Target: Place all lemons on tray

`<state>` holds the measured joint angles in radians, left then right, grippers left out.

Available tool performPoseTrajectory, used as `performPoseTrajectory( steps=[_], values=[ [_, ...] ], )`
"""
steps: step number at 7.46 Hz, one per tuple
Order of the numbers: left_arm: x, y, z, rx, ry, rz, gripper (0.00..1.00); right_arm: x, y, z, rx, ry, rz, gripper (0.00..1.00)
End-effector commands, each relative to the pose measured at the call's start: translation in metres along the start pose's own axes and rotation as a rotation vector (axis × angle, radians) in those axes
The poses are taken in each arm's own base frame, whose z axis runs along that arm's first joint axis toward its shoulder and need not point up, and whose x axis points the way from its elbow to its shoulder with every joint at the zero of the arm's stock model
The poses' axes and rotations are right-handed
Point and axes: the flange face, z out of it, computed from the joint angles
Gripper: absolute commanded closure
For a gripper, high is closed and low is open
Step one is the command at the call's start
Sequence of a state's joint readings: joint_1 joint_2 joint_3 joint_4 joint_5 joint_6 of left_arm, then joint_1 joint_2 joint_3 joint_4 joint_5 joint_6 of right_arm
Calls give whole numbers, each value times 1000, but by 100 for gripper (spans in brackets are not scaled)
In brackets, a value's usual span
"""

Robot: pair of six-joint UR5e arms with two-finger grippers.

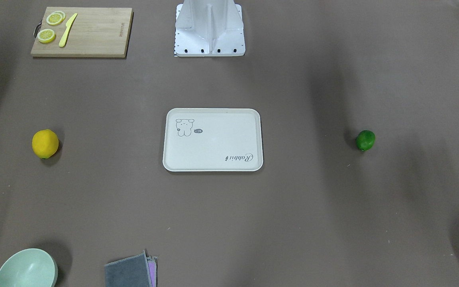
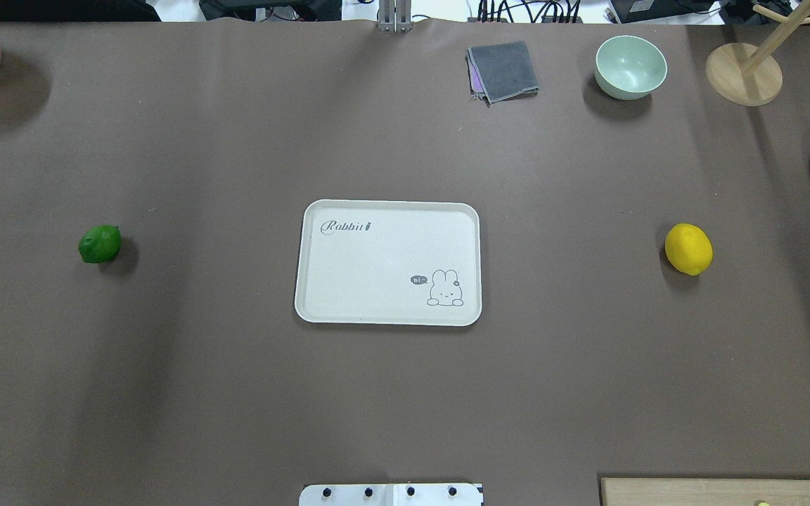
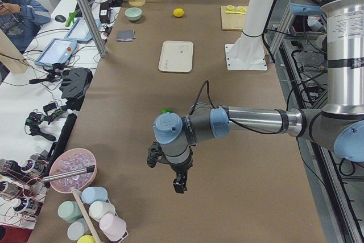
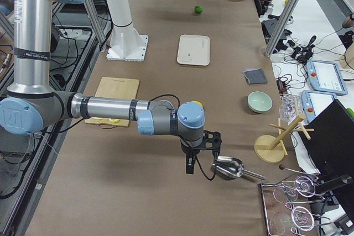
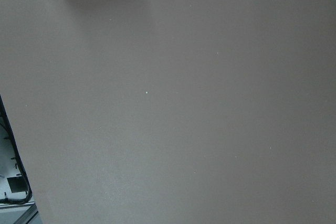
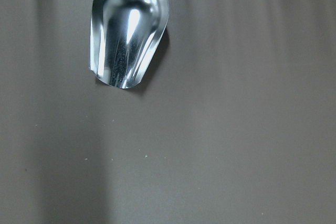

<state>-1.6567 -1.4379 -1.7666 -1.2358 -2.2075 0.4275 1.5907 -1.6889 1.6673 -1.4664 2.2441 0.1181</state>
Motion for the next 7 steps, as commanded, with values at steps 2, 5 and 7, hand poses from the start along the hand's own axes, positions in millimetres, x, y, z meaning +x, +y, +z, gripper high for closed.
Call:
performPoseTrajectory(
  steps=[2,5,7],
  values=[
    [2,-3,-3,-7,1,-13,2,-1,-1,-1,1,0,-1,0],
    [16,-10,-17,41,40,-20,2,-1,-2,-1,4,1,-1,0],
    [51,-31,-35,75,54,-134,2,11,-2,-7,20,12,19,0]
  ],
)
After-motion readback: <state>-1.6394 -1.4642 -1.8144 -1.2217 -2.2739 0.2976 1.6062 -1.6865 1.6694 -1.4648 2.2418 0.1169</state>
